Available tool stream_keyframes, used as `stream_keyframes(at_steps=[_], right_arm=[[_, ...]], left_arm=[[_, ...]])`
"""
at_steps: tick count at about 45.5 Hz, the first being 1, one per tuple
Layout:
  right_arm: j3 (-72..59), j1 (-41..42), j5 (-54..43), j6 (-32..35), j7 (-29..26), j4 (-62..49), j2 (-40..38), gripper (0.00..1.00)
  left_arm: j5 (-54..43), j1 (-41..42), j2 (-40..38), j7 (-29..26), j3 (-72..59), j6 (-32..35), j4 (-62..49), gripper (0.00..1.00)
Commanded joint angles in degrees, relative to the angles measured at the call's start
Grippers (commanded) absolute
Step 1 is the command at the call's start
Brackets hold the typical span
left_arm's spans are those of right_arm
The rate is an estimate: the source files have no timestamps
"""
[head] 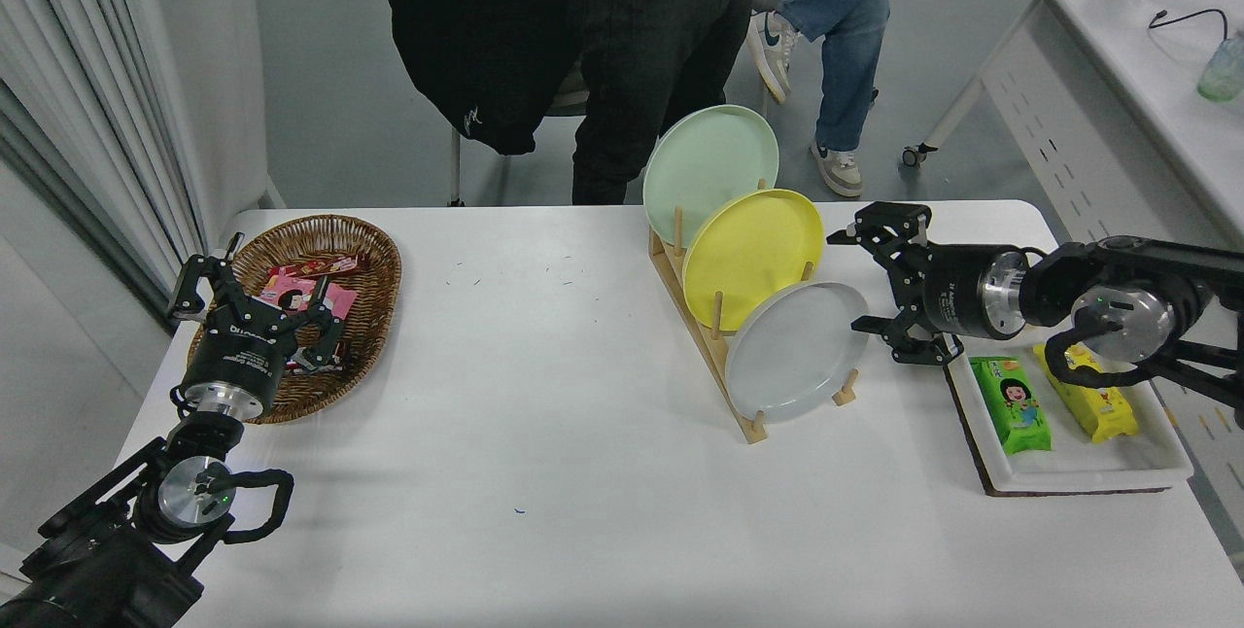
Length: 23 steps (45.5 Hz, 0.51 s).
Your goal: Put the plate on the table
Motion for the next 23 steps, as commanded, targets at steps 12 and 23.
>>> stream_keyframes(at_steps=[12, 23], right_arm=[[0.4, -1.4, 2.8, 4.0, -0.2, -4.0, 4.0, 0.99], [0.2, -2.4, 6.8, 3.5, -0.2, -4.9, 4.7, 0.99]], left_arm=[[0.0, 0.0, 0.0, 0.0, 0.0, 0.0, 0.0, 0.98], [0.0, 0.0, 0.0, 0.0, 0.0, 0.0, 0.0, 0.98]])
